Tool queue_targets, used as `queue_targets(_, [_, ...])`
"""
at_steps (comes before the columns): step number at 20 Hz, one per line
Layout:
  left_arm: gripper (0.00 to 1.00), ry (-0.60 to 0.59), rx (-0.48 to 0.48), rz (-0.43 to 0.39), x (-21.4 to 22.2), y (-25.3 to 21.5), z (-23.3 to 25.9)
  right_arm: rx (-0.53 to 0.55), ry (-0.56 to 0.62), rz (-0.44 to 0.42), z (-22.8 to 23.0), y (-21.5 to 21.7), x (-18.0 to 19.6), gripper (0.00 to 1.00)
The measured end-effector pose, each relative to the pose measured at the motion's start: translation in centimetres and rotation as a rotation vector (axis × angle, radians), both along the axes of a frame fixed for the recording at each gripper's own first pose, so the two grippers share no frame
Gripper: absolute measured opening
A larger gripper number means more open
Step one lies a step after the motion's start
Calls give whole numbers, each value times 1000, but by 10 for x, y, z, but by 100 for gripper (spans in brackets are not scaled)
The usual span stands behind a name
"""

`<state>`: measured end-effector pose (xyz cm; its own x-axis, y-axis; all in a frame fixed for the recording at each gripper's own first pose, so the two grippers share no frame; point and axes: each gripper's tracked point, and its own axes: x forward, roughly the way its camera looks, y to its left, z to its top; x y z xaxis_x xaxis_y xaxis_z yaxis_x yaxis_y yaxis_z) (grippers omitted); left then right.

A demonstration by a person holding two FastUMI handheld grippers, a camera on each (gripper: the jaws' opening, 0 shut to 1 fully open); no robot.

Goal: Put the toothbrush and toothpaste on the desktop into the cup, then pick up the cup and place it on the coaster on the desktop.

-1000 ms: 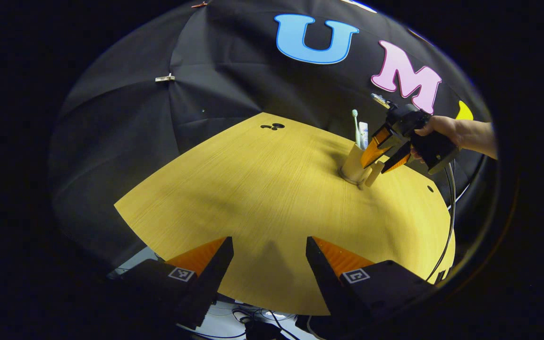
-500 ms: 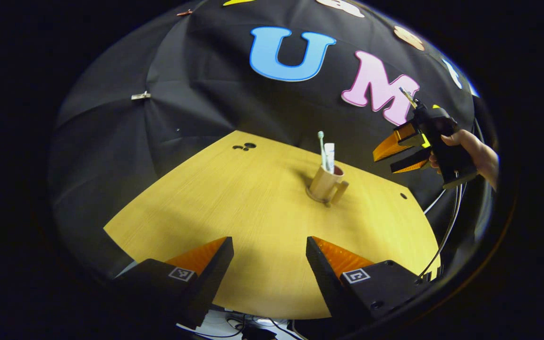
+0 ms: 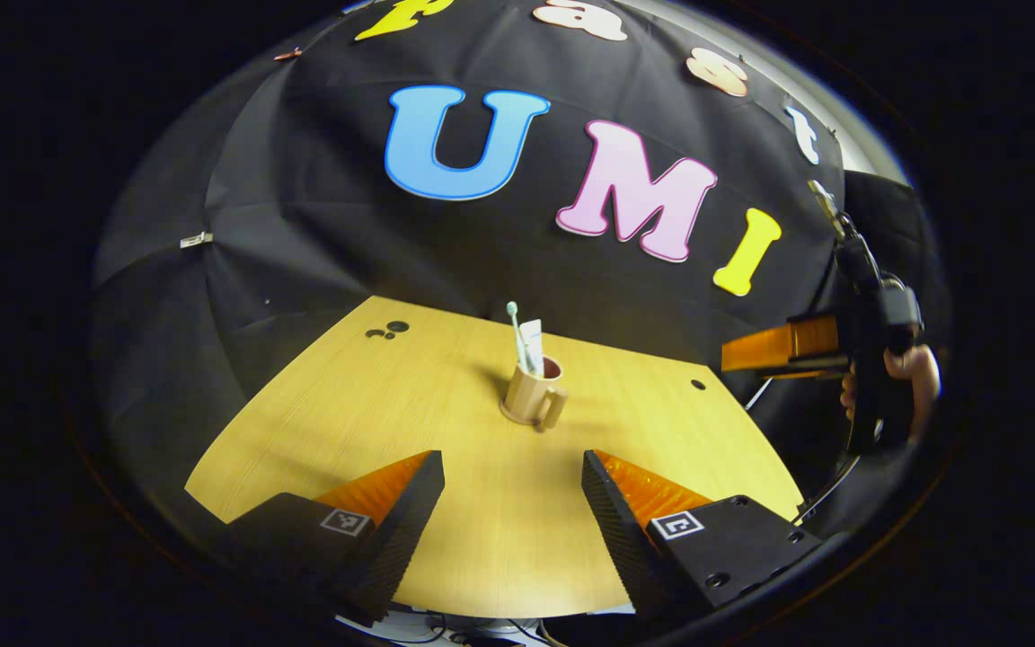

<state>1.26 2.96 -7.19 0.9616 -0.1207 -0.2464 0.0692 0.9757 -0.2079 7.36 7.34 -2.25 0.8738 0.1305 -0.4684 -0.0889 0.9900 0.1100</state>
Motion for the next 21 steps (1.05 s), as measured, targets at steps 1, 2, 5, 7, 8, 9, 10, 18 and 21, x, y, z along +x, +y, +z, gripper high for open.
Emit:
queue_targets(1, [98, -28, 25, -9, -1, -4, 9, 11, -38, -29, 3, -5, -12, 98])
queue_targets(2, [98, -53, 72, -20, -1, -8, 18, 16, -66, -59, 1, -12, -24, 98])
queue_targets(5, [98, -134, 159, -66, -1, -32, 39, 18, -86, -151, -21, -34, -67, 98])
queue_targets(7, [98, -158, 149, -86, -5, -46, 42, 5, -72, -189, -40, -48, -88, 98])
queue_targets(8, [98, -164, 144, -84, -6, -52, 43, -1, -68, -203, -47, -55, -97, 98])
queue_targets(9, [98, -167, 139, -76, -6, -56, 43, -9, -68, -209, -50, -61, -104, 98])
queue_targets(10, [98, -170, 135, -65, -6, -60, 43, -18, -64, -224, -54, -70, -110, 98])
queue_targets(18, [98, -140, 136, -45, -4, -96, 26, 26, -81, -275, -58, -102, -116, 98])
queue_targets(21, [97, -140, 157, -63, 4, -108, 27, 17, -77, -242, -59, -103, -107, 98])
